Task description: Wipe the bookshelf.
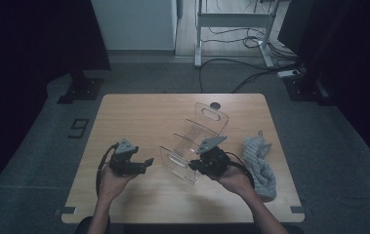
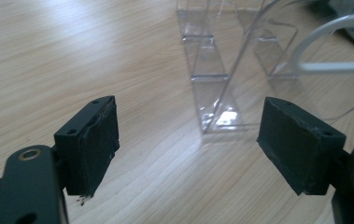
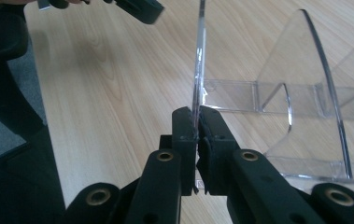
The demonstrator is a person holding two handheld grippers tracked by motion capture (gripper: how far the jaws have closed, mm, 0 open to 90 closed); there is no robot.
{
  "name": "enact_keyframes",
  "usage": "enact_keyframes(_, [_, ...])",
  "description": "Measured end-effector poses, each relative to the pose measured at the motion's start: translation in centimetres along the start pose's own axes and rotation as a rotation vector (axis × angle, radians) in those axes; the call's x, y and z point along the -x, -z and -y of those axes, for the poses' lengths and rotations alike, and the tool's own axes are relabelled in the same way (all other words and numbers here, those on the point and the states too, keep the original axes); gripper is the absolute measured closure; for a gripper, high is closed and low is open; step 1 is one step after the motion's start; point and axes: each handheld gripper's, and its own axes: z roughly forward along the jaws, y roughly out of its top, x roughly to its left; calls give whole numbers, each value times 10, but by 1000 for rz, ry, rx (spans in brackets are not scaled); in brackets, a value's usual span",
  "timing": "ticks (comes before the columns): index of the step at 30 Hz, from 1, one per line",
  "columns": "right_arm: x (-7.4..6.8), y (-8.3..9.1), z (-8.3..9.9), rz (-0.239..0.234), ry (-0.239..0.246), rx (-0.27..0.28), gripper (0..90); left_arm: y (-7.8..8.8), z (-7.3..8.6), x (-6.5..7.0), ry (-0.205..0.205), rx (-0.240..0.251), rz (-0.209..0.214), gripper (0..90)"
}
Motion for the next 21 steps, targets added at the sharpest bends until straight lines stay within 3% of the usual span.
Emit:
enact_keyframes(10, [-15, -12, -12, -35, 33, -12, 811, -8, -12, 14, -34, 30, 20, 203])
enact_keyframes(21, [-28, -23, -21, -60, 43, -17, 797, -14, -11, 18, -49, 28, 11, 209])
